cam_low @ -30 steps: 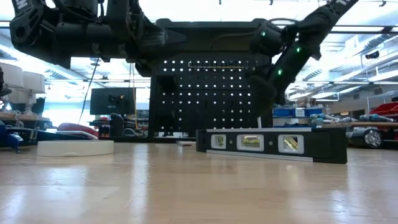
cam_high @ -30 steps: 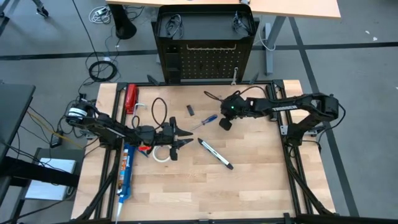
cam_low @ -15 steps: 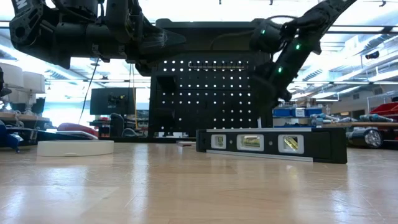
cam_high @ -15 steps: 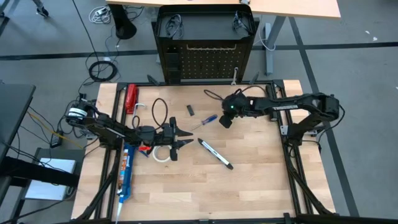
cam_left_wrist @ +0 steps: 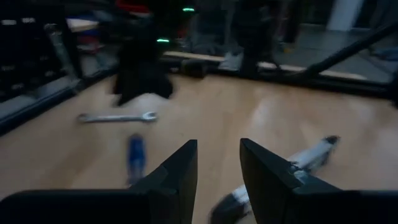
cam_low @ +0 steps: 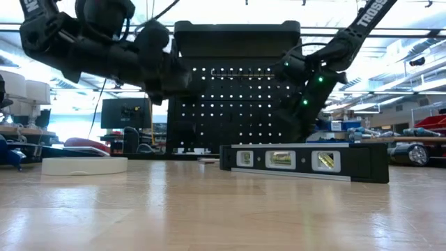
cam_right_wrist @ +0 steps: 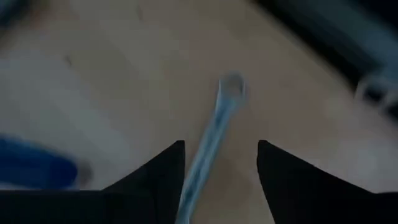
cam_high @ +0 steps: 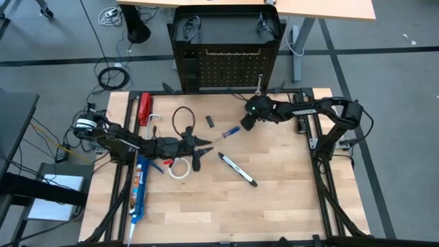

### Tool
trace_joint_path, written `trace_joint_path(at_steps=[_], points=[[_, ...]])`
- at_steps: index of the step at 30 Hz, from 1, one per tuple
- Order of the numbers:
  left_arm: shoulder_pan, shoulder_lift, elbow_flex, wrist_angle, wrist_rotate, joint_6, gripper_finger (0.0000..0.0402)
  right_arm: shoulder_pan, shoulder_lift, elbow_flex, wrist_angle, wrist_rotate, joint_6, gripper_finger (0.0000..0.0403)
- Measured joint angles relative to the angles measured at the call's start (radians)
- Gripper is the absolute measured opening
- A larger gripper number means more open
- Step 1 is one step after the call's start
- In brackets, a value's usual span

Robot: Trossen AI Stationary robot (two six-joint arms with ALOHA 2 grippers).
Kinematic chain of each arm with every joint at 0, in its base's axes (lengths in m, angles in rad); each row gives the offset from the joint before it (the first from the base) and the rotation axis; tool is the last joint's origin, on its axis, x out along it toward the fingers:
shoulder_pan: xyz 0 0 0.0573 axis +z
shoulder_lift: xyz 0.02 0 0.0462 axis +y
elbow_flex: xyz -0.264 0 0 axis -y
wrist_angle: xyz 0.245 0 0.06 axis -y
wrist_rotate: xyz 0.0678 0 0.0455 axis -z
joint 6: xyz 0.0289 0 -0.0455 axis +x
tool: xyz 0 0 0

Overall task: Hang tools onto peg board
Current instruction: Put the spirit level onto the black pegboard

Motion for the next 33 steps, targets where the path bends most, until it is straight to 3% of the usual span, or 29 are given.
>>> trace_joint_path(at_steps=[3, 8, 13, 17, 23, 30, 33], points=[[0.003, 0.0, 0.002, 0.014, 0.009, 0.0, 0.0126, -0.052, 0.003, 0.001, 0.082, 0.0, -0.042, 0.0189], [0.001, 0.0, 0.001, 0.019, 0.031, -0.001, 0.0126, -0.133, 0.025, 0.0, 0.052, -0.004, -0.063, 0.0172], [0.004, 0.0, 0.001, 0.012, 0.022, 0.001, 0.0126, -0.132, 0.071, 0.002, 0.069, -0.012, -0.075, 0.0167], [0.003, 0.0, 0.001, -0.012, 0.019, 0.003, 0.0126, -0.099, 0.078, 0.004, 0.012, -0.089, -0.067, 0.0167], [-0.002, 0.0, 0.001, -0.067, 0.015, 0.023, 0.0126, 0.075, -0.057, 0.004, -0.193, -0.03, 0.028, 0.0162], [-0.004, 0.0, 0.0, -0.055, -0.011, 0.091, 0.0126, 0.409, -0.227, 0.003, -0.345, -0.114, 0.189, 0.0161], [-0.004, 0.0, 0.0, -0.063, 0.058, 0.142, 0.0126, 0.564, -0.262, 0.004, -0.324, -0.094, 0.239, 0.0161]])
